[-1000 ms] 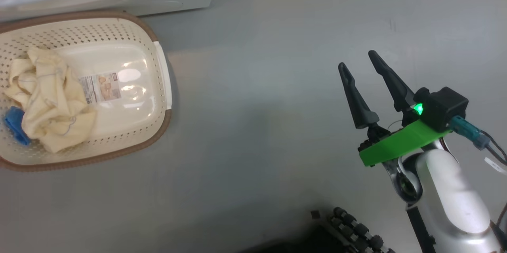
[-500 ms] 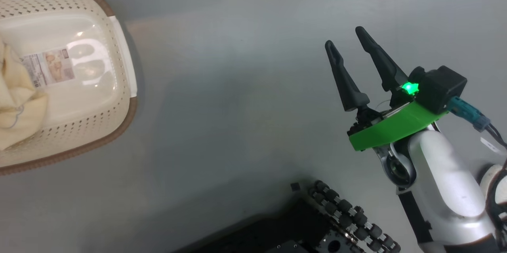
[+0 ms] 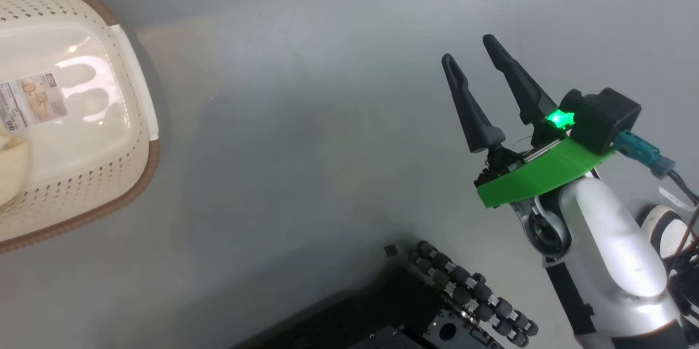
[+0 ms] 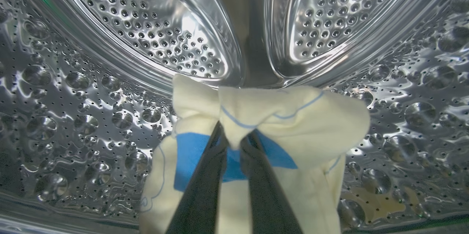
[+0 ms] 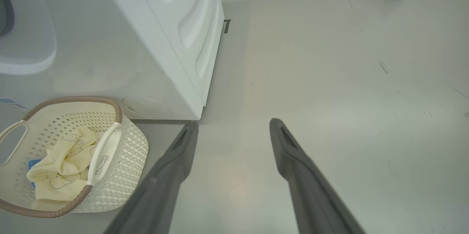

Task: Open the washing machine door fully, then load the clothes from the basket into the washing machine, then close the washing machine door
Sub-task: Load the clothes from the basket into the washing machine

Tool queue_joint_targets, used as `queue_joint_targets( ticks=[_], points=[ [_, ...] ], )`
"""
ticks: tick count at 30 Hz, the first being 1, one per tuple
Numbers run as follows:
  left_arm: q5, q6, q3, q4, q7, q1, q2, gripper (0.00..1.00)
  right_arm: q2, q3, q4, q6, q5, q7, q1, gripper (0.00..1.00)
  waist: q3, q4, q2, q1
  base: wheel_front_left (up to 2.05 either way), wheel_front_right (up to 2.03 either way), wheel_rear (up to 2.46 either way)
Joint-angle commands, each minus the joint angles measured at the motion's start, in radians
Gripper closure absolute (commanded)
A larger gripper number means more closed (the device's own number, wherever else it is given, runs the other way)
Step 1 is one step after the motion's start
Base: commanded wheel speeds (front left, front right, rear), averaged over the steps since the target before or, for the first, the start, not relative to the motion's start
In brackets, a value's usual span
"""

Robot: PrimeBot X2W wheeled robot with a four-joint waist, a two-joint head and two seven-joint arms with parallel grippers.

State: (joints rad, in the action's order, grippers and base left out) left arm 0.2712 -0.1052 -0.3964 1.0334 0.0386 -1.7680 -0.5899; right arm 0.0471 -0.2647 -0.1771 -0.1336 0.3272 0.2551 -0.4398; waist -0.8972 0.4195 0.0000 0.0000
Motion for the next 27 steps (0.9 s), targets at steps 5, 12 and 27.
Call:
queue_joint_targets(
  ticks=[5,12,27],
  points=[
    [-0.002,-0.003,-0.009,0.026,-0.053,-0.071,-0.016,0.00,0.003,0.000,0.021,0.003,0.003,0.007,0.019,0.00,0.010,-0.016,0.0000,0.0000,0.00,0.00,0.00],
    [0.024,-0.018,-0.030,0.075,-0.121,-0.050,0.023,0.00,0.003,0.024,0.019,0.003,-0.026,0.007,0.014,0.00,0.045,-0.060,0.0000,0.0000,0.00,0.00,0.00],
    [0.193,-0.025,-0.113,0.046,-0.236,0.178,0.117,0.00,0.003,0.102,0.005,0.003,-0.134,0.007,0.043,0.00,0.188,-0.194,0.0000,0.0000,0.00,0.00,0.00]
  ],
)
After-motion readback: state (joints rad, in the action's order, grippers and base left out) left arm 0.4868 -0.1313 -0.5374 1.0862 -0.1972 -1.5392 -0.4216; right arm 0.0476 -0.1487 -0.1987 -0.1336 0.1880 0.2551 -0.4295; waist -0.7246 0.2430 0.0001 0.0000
